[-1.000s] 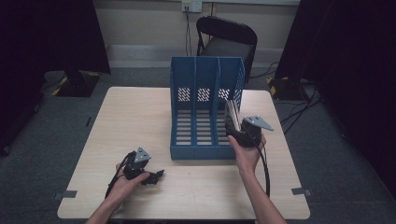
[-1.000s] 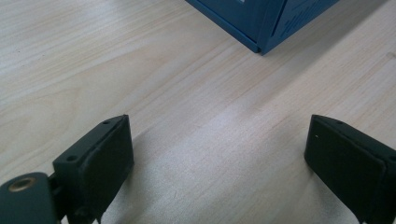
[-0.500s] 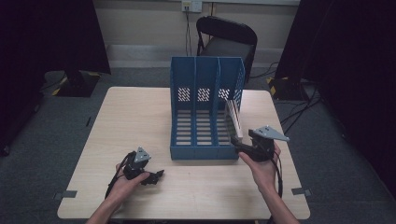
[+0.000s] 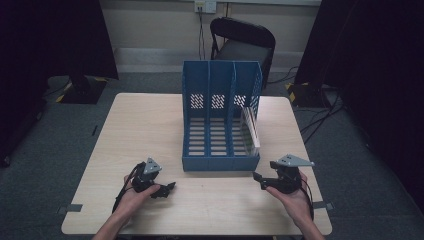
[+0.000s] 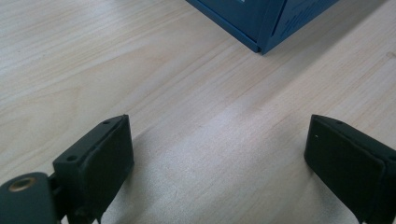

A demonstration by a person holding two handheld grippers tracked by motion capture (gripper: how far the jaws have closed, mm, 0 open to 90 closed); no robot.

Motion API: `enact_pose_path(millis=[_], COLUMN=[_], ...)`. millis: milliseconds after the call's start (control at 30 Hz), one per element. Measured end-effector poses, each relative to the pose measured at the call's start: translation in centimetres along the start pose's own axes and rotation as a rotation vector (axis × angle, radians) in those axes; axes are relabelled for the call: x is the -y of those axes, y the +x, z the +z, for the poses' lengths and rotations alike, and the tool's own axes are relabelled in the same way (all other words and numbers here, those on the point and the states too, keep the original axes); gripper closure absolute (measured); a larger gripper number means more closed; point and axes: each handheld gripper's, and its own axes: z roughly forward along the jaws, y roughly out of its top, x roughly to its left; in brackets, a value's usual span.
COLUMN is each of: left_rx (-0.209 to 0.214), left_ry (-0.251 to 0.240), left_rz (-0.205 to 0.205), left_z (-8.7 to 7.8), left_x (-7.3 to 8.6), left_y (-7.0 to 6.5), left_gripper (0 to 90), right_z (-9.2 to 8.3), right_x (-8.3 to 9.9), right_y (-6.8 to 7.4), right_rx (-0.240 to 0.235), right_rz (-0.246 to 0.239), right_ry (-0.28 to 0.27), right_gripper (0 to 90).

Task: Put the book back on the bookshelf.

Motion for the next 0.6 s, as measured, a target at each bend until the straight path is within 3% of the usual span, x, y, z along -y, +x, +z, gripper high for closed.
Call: enact_pose_path(millis=[167, 367, 467, 600], left_rx=[0.001, 0.005, 0.006, 0.006], left_ry=[-0.001, -0.001, -0.001, -0.001], left_rz=[0.001, 0.002, 0.003, 0.003], left_z=[0.0, 0.0, 0.0, 0.0], left_x=[0.0, 0.0, 0.0, 0.0], left_y=[0.1, 0.1, 0.1, 0.1], left_gripper=[7.6, 7.7, 7.7, 7.8], right_z=[0.9, 2.3, 2.9, 3.5], right_x=[1.9, 3.0, 3.2, 3.6], right_y=[-0.5, -1.2, -1.0, -0.8], right_rx=[-0.014, 0.003, 0.015, 0.019], right_rz=[0.004, 0.009, -0.025, -0.033], right_ry=[0.071, 0.168, 0.199, 0.234], right_gripper=[18.0, 17.9, 18.9, 14.9])
